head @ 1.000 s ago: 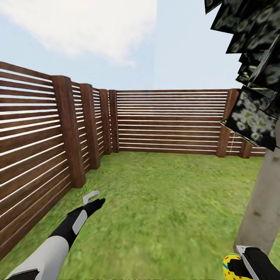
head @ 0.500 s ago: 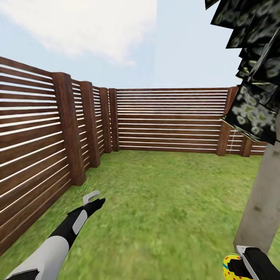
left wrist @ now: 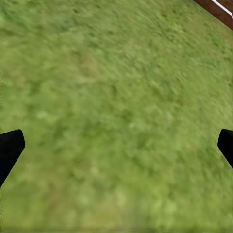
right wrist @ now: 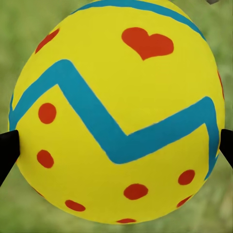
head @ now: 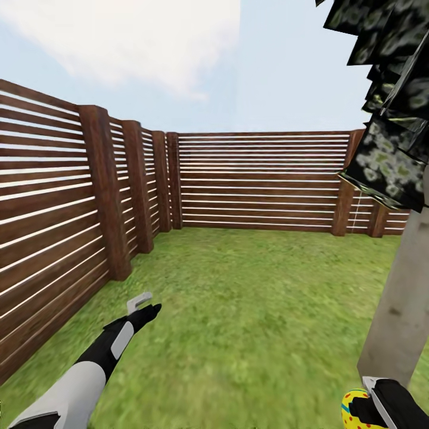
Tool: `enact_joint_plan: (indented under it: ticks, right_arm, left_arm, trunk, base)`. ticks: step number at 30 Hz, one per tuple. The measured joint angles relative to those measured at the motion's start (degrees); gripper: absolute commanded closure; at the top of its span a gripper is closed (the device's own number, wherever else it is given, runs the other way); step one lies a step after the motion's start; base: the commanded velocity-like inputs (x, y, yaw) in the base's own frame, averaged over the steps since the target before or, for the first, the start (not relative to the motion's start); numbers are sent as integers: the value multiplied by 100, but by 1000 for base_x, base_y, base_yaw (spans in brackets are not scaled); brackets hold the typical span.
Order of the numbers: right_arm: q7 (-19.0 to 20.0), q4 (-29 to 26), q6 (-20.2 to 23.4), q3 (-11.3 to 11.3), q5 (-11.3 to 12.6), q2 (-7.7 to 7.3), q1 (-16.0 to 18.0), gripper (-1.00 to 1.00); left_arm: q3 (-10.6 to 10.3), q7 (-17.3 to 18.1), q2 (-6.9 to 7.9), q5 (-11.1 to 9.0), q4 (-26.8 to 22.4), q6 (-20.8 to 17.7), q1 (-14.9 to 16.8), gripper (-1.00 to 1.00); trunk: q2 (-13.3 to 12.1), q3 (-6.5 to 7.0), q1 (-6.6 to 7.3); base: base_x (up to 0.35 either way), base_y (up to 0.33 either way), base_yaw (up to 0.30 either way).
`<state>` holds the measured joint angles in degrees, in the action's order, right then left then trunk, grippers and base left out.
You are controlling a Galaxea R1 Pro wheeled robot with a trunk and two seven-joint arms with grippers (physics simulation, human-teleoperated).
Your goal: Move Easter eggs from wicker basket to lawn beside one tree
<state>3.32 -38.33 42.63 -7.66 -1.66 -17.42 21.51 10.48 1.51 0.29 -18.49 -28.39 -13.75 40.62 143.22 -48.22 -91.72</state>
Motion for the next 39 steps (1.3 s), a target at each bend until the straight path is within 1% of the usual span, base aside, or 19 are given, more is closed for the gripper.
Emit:
enact_joint_plan:
  ticks: [12, 17, 28, 33, 39]
  right_arm:
    - [1, -1, 0, 0, 1, 0, 0, 100]
    - [1, -8, 0, 0, 8, 0, 0, 100]
    - [1, -9, 0, 0, 9, 0, 0, 100]
    - [1, -9, 0, -1, 9, 0, 0, 100]
    - [1, -9, -8, 1, 1, 0, 0, 100]
  left_arm:
    - [0, 0, -12, 3, 0, 0, 2, -100]
    - [-2, 0, -57, 12, 0, 1, 2, -100]
    - [-3, 0, -61, 11, 0, 1, 0, -100]
    - [-14, 0, -112, 1, 23, 4, -2, -100]
    - [-16, 0, -119, 1, 28, 4, 1, -100]
  trunk:
    - [16, -266, -31]
    - [23, -377, -44]
    - [38, -621, -72]
    - [45, -732, -85]
    - [53, -865, -101]
  base:
    - [0, 0, 0]
    - [0, 0, 0]
    - [0, 0, 0]
    - [0, 0, 0]
    - [0, 0, 0]
